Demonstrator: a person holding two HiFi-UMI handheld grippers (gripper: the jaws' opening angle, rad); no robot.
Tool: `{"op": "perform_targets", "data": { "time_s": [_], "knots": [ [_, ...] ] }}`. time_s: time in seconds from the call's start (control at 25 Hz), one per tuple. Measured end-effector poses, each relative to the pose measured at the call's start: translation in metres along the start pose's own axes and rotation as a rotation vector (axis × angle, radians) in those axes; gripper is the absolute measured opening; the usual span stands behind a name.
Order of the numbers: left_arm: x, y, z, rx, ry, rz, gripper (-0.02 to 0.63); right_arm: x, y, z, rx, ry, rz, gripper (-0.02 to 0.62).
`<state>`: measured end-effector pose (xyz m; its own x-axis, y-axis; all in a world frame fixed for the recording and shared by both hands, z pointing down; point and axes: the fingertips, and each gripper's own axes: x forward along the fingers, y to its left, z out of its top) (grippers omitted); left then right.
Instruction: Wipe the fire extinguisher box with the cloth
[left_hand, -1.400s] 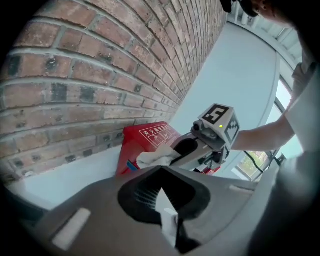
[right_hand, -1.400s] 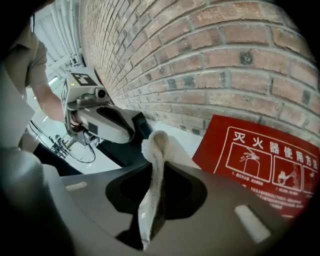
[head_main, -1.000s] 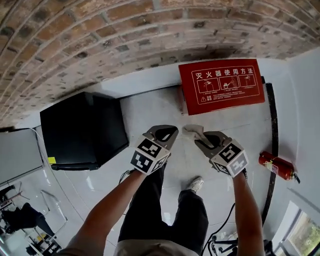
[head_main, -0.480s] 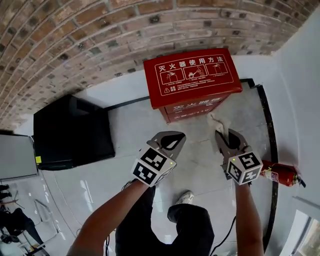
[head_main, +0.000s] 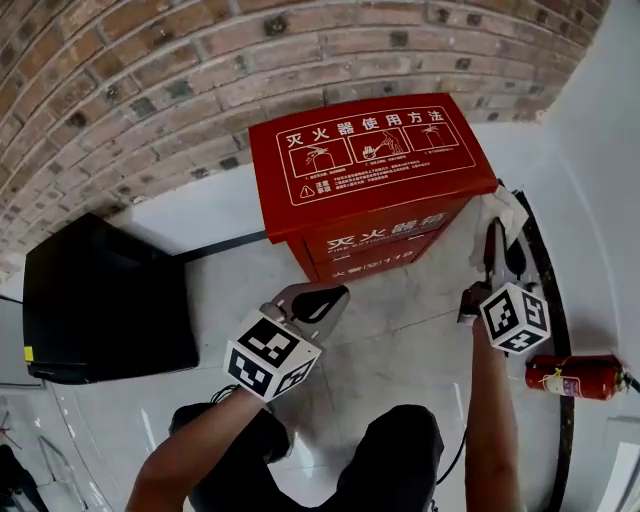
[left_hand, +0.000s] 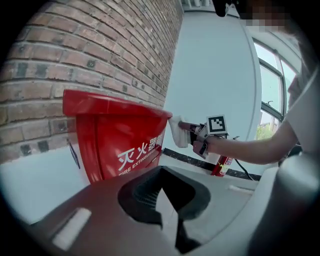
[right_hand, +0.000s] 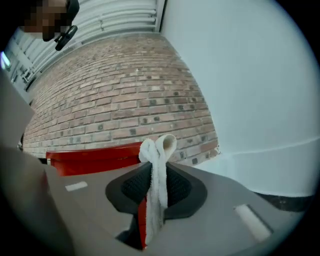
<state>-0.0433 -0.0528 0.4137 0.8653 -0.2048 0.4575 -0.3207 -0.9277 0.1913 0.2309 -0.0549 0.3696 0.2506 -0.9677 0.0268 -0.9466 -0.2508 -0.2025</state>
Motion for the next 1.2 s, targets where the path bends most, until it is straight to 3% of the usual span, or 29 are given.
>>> {"op": "perform_targets", "data": {
  "time_s": [0.2,0.36,0.76,1.2],
  "knots": [
    [0.011,0.023,-0.023,0.029,-0.037,0.045,0.000,-0.014,-0.005,-0.012,0.060,-0.148,-0.039,0.087],
    [0.006,0.023,-0.029,0.054,-0.052,0.078,0.000,-0.001,0.006,-0.010,0.058,-0.180,0.035,0.086],
    [-0.020,0.021,-0.035,0.050,-0.053,0.159,0.000,0.007,0.133,-0.019,-0.208,-0.146,0.368,0.087],
    [-0.079,0.040,-0.053,-0.033,-0.077,0.327,0.000,-0.026,0.310,-0.063,-0.378,-0.127,0.810,0.087]
  ]
}}
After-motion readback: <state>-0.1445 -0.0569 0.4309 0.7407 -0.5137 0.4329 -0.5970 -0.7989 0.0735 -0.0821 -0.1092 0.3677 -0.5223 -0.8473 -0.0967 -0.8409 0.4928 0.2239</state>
